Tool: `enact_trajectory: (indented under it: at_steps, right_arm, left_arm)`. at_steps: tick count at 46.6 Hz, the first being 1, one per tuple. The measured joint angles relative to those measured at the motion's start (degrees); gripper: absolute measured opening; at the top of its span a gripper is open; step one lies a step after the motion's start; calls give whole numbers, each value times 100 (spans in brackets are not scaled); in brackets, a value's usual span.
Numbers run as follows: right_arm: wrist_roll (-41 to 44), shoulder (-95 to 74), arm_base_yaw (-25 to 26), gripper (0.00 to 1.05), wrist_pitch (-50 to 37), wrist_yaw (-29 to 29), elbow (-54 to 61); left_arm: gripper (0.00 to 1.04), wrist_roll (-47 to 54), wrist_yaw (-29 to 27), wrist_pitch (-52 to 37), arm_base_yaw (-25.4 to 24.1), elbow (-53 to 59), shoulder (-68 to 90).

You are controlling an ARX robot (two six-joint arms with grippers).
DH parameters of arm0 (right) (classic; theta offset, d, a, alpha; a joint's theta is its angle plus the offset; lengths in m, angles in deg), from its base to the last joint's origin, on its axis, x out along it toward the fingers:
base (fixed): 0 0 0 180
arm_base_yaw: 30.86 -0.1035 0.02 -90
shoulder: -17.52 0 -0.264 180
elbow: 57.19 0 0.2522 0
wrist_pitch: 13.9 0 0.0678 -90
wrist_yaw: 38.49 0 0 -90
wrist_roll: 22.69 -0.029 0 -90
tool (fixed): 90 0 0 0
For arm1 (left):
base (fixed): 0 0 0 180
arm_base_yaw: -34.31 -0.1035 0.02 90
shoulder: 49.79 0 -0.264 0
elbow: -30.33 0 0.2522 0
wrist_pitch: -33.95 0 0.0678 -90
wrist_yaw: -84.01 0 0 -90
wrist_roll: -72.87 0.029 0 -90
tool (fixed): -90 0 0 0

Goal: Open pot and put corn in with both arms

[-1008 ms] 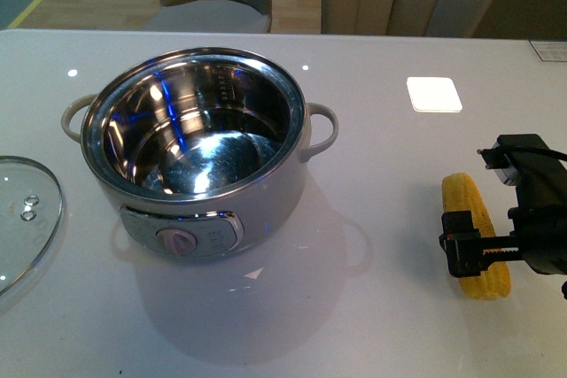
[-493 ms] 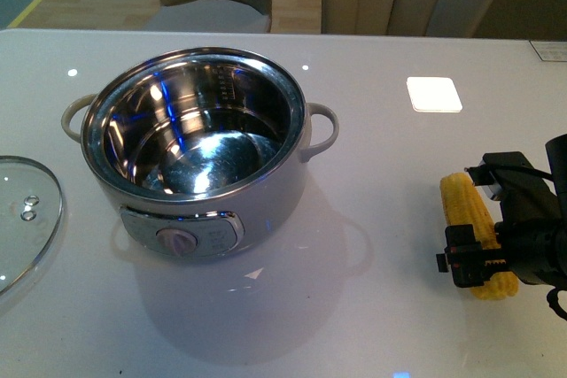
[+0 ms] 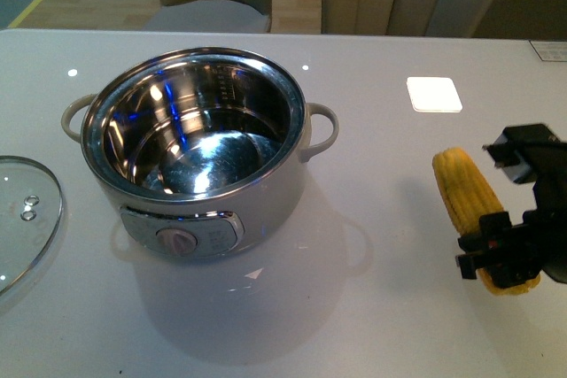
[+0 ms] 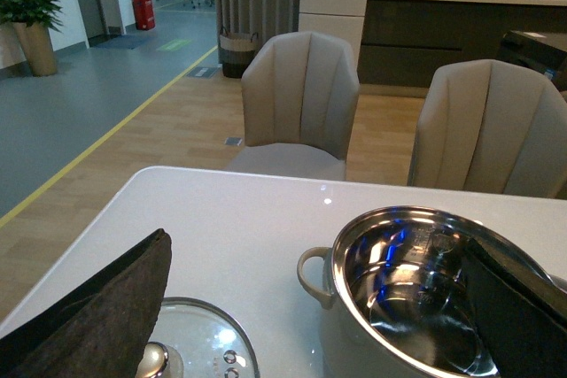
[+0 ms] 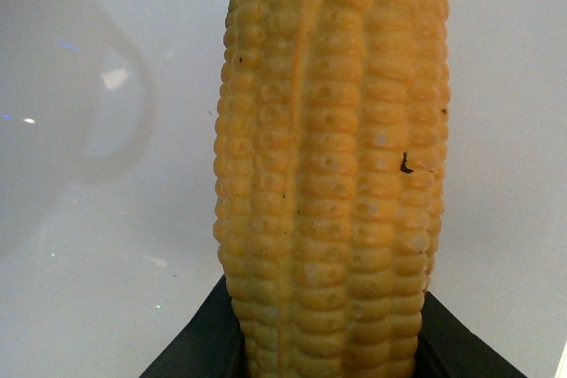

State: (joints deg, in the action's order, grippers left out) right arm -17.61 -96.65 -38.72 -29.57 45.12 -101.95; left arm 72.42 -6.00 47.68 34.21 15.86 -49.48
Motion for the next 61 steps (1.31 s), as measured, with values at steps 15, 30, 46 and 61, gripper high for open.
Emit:
enact_trajectory:
  at_steps: [15,30,46,61]
  right_arm:
    - [-713,2111,-308,23,1054,-501,-83]
    - [-1644,2046,-1062,23,1272,-365,-1115]
    - [-2623,815,-1650,24,1692,-39,-2885]
    - [-2857,393,-1930,25,1934,61,-3534]
  left_arm:
    - [98,0,0,2,0,0,0]
    - [98,0,0,2,0,0,0]
    - [98,0,0,0,0,0,0]
    - [98,0,0,0,0,0,0]
